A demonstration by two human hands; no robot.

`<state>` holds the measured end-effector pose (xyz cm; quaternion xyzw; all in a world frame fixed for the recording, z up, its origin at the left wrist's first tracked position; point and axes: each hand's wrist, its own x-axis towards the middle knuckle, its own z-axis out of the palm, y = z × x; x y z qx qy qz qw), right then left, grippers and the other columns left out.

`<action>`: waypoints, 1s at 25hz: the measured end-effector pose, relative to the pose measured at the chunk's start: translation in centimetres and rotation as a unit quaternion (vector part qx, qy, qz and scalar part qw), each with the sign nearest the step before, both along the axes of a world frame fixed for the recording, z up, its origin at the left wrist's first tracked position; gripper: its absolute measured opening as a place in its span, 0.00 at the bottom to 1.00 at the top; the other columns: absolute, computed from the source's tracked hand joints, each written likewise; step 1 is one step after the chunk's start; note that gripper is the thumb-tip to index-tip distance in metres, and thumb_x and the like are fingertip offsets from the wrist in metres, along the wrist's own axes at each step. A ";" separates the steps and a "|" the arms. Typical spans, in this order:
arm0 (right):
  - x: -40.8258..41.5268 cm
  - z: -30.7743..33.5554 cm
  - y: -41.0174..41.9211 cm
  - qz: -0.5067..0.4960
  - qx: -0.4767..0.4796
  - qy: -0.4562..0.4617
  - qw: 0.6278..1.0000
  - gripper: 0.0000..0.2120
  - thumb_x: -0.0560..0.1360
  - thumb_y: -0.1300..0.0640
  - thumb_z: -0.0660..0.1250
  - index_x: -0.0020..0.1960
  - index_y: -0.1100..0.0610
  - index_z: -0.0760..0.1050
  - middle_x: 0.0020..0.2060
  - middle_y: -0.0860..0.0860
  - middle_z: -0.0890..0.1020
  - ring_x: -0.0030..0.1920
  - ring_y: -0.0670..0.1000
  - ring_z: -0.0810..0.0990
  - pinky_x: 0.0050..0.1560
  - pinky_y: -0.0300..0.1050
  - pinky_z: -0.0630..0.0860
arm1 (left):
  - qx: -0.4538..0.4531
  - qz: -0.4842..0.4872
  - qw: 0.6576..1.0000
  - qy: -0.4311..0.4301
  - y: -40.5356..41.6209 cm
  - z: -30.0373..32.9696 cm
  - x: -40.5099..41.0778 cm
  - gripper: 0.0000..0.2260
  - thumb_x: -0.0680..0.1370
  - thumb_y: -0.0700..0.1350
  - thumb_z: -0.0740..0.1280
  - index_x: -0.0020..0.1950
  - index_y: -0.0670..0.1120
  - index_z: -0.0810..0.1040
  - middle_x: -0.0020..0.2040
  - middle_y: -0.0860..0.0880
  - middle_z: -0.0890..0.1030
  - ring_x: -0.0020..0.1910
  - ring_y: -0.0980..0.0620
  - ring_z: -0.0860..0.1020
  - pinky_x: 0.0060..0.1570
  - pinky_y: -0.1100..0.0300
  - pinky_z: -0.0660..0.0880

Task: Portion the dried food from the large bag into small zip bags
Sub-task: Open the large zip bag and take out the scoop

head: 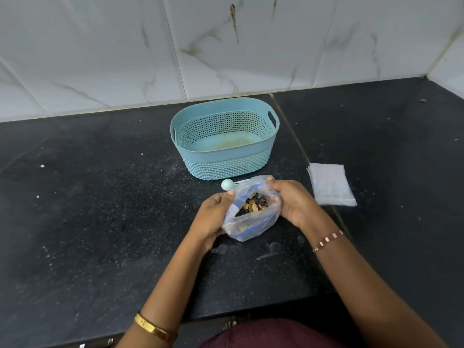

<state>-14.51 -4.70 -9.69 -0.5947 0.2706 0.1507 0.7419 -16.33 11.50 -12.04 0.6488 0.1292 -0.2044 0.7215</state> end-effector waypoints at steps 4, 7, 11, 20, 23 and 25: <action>-0.8 -0.2 -1.1 0.042 -0.361 -0.165 0.917 0.03 0.73 0.57 0.67 0.47 0.55 0.76 0.40 0.52 0.79 0.38 0.46 0.77 0.40 0.39 0.74 | 0.233 0.039 0.961 -0.147 0.5 0.6 0.0 0.09 0.77 0.42 0.64 0.57 0.45 0.72 0.41 0.51 0.78 0.36 0.56 0.75 0.37 0.65 0.72; -3.3 0.9 -1.0 0.043 -0.439 -0.349 0.827 0.05 0.72 0.64 0.66 0.46 0.58 0.79 0.41 0.50 0.79 0.40 0.44 0.75 0.42 0.34 0.73 | 0.286 0.048 0.908 -0.301 0.6 2.3 -0.5 0.13 0.73 0.35 0.64 0.52 0.51 0.72 0.47 0.51 0.77 0.44 0.53 0.76 0.46 0.62 0.73; -6.1 -0.2 0.2 0.195 -0.505 -0.419 0.729 0.10 0.71 0.57 0.61 0.42 0.59 0.80 0.38 0.51 0.81 0.45 0.49 0.75 0.46 0.42 0.72 | 0.377 -0.091 0.838 -0.384 -0.3 3.3 -0.6 0.09 0.72 0.35 0.64 0.45 0.47 0.81 0.44 0.55 0.81 0.51 0.51 0.76 0.52 0.61 0.70; -7.9 -2.0 -0.5 0.243 -0.512 -0.495 0.659 0.09 0.71 0.57 0.63 0.36 0.59 0.78 0.35 0.49 0.79 0.52 0.48 0.73 0.53 0.46 0.70 | 0.347 -0.274 0.867 -0.229 1.2 2.8 -0.1 0.27 0.72 0.39 0.70 0.70 0.48 0.67 0.71 0.50 0.68 0.75 0.53 0.57 0.74 0.51 0.53; -8.0 -2.3 -0.5 0.234 -0.494 -0.485 0.682 0.09 0.71 0.58 0.63 0.35 0.60 0.78 0.34 0.50 0.79 0.49 0.50 0.75 0.47 0.50 0.74 | 0.327 -0.279 0.873 -0.232 1.5 2.5 -0.3 0.27 0.72 0.40 0.70 0.70 0.48 0.67 0.73 0.51 0.66 0.75 0.56 0.50 0.75 0.48 0.50; -7.4 -1.8 -0.4 0.215 -0.505 -0.486 0.680 0.08 0.72 0.59 0.63 0.37 0.60 0.78 0.36 0.51 0.80 0.45 0.52 0.77 0.46 0.50 0.75 | 0.332 -0.258 0.872 -0.250 1.3 2.6 -0.7 0.27 0.72 0.39 0.70 0.70 0.49 0.67 0.72 0.51 0.67 0.75 0.55 0.51 0.74 0.47 0.51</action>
